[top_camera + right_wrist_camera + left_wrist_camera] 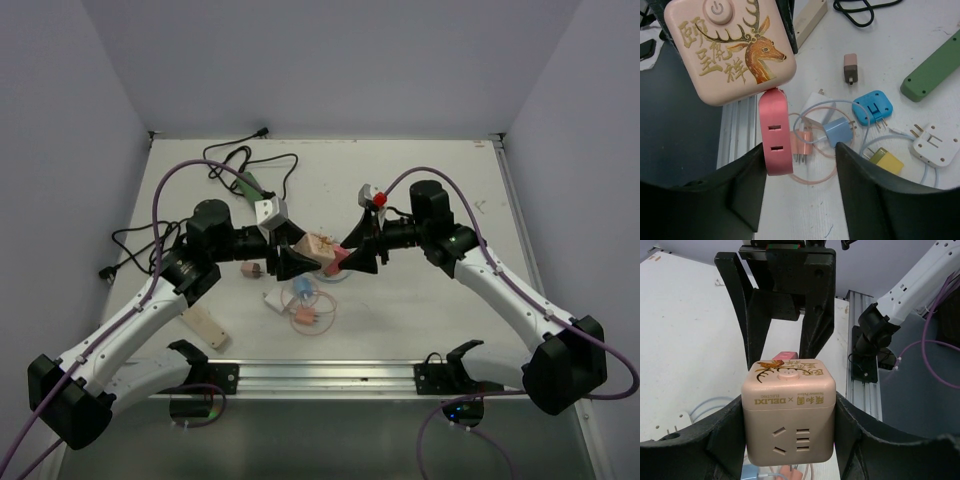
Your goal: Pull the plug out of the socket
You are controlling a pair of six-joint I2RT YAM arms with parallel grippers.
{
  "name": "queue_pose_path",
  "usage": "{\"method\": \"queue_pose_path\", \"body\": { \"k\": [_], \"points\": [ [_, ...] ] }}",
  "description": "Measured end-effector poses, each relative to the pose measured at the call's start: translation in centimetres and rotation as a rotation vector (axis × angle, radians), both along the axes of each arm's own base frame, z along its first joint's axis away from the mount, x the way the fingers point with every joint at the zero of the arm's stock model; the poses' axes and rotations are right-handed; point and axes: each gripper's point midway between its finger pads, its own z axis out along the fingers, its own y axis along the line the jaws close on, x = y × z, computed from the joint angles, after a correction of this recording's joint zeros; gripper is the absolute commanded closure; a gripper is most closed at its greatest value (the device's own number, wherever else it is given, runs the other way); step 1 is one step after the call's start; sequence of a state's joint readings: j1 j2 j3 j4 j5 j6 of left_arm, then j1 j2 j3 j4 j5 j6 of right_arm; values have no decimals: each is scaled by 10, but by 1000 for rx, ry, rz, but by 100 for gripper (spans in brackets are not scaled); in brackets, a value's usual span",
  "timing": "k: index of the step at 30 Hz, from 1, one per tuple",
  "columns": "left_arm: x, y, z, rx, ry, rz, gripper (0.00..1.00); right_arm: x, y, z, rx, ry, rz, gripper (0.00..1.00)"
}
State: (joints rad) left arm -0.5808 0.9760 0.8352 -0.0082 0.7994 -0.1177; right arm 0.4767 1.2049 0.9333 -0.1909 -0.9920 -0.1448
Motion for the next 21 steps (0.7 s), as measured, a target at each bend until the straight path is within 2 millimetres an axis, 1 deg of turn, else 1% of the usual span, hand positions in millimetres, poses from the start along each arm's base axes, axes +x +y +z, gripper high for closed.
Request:
{"method": "queue_pose_path", "body": {
  "k": [1,3,4,6,7,15,19,21],
  "points": [
    [-1,0,0,-1,0,-6,100,-1,0,0,2,-1,7,52],
    [-2,0,0,-2,-3,-15,100,-4,0,1,7,-2,26,64],
    [-2,-1,0,-1,-5,-17,100,-6,1,1,8,-2,33,77],
    [-1,0,0,-2,-7,-14,100,-9,0,1,12,-3,52,89],
    [0,0,0,-1,-6,-11,100,-10,0,1,11,1,58,100],
    [3,2,1,9,-20,-7,100,-10,0,0,10,-36,71,100],
    [3,10,3,2,-7,-35,100,-10,1,0,10,-73,88,100],
    [5,16,5,-5,-4,-42,100,-9,0,-4,-3,-85,89,100]
  ]
}}
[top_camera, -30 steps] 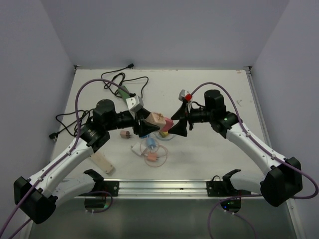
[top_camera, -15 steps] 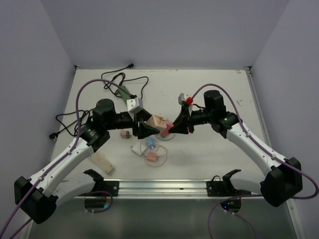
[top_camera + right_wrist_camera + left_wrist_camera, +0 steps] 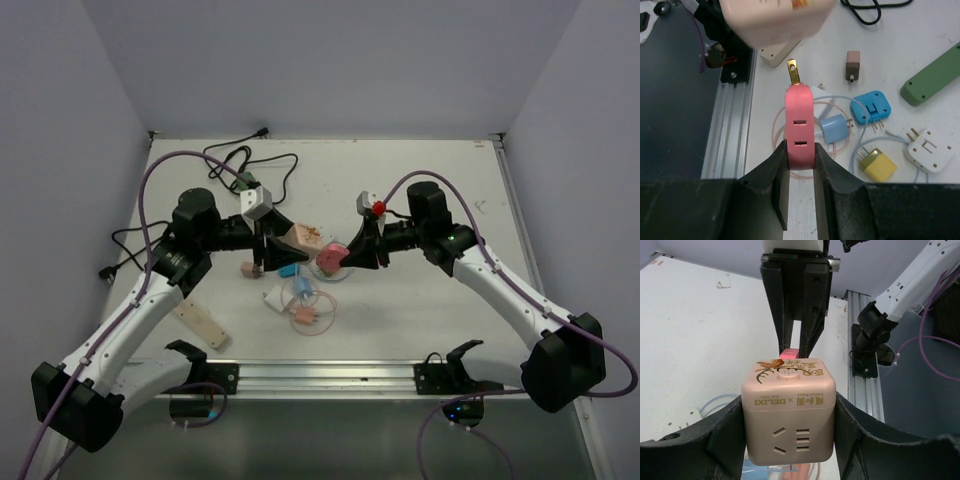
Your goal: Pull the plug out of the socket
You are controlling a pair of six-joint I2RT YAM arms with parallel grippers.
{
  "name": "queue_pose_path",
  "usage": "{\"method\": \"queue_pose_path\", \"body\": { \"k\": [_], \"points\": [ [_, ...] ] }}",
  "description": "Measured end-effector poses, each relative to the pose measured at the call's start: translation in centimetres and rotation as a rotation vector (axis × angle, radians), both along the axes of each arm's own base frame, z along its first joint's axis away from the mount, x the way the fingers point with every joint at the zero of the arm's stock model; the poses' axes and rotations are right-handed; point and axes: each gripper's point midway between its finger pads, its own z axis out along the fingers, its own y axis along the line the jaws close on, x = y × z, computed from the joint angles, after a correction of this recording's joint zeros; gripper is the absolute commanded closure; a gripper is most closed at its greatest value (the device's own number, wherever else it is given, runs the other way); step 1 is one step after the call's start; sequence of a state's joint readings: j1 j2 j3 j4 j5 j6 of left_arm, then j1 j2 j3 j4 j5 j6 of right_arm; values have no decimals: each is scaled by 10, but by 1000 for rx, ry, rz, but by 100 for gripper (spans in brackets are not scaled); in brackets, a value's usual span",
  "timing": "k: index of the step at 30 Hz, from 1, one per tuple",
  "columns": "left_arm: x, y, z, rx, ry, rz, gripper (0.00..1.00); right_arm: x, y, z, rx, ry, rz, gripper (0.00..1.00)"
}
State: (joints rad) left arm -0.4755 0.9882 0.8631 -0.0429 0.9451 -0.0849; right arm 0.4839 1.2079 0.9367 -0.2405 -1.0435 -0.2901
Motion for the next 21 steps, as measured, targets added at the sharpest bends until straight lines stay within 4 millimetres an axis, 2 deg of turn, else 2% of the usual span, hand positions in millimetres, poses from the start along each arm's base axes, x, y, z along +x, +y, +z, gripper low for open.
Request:
{"method": "queue_pose_path", "body": {
  "k": [4,9,14,17,21],
  "points": [
    [15,17,11,-19,-20,39,100,4,-3,-24,-54,36,4,100],
    [23,27,15,-26,-34,74,100,7,-7,-56,-137,115,-9,100],
    [41,39,19,-22,-60,199,100,21,-5,-78,-208,208,-59,100],
    [59,48,12,-7,-53,317,100,34,-1,-102,-267,302,-119,100],
    [81,62,-9,32,-5,480,100,42,4,-132,-341,422,-210,99]
  ]
}}
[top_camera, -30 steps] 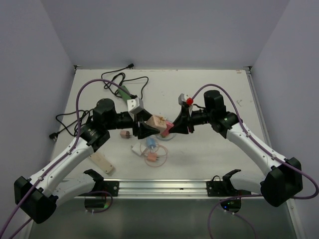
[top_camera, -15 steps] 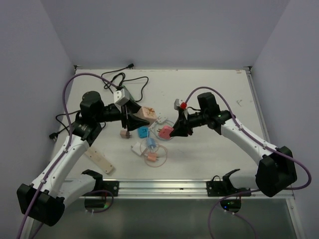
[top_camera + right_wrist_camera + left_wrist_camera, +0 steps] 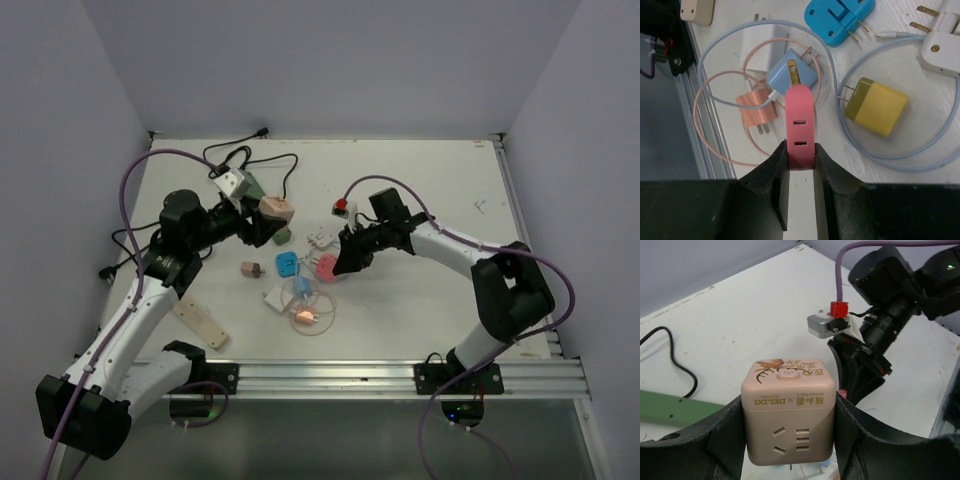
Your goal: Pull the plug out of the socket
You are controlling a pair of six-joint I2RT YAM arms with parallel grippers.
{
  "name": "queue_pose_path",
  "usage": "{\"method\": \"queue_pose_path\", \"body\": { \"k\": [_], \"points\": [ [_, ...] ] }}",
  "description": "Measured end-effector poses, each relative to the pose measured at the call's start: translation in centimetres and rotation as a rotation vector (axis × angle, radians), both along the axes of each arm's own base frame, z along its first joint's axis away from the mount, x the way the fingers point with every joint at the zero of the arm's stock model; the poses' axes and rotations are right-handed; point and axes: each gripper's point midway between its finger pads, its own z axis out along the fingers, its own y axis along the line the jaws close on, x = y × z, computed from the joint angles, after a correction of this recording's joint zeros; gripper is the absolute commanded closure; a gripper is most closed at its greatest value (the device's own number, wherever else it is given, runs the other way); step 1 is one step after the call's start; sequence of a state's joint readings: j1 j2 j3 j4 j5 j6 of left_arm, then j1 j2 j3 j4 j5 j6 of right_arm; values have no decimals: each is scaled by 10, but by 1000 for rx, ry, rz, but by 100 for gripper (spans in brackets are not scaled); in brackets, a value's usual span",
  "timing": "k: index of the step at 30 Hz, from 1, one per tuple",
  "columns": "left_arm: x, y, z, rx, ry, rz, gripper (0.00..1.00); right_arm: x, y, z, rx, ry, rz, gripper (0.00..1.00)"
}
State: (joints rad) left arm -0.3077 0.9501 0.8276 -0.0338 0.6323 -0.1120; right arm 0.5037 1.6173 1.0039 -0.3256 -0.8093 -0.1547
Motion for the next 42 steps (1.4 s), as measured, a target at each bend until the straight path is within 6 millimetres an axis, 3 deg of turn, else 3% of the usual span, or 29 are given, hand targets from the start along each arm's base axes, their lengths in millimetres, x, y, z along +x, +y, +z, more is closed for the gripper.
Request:
{"method": "queue_pose_path", "body": {
  "k": [2,5,9,14,17,21,28,31,37,42],
  "points": [
    [11,9,-8,19,19,82,100,2,6,-9,-14,40,-36,95],
    [25,25,-17,48,41,212,100,5,16,-18,-21,104,-82,75],
    [42,49,-30,94,75,377,100,17,29,-30,-47,160,-138,64],
    [56,72,-62,162,172,528,100,30,24,-39,-102,156,-237,41],
    [64,83,-89,217,261,593,100,38,17,-36,-135,125,-296,34],
    [73,103,-127,284,410,679,100,50,0,-10,-163,11,-408,25],
    [98,138,-173,335,629,805,100,57,-43,91,-94,-278,-611,16],
    [113,150,-189,340,700,844,96,48,-64,120,-61,-362,-684,13],
    [137,160,-221,396,793,876,82,24,-99,134,-74,-419,-774,11],
    [140,163,-248,452,860,886,59,7,-122,141,-93,-446,-824,8]
  ]
}}
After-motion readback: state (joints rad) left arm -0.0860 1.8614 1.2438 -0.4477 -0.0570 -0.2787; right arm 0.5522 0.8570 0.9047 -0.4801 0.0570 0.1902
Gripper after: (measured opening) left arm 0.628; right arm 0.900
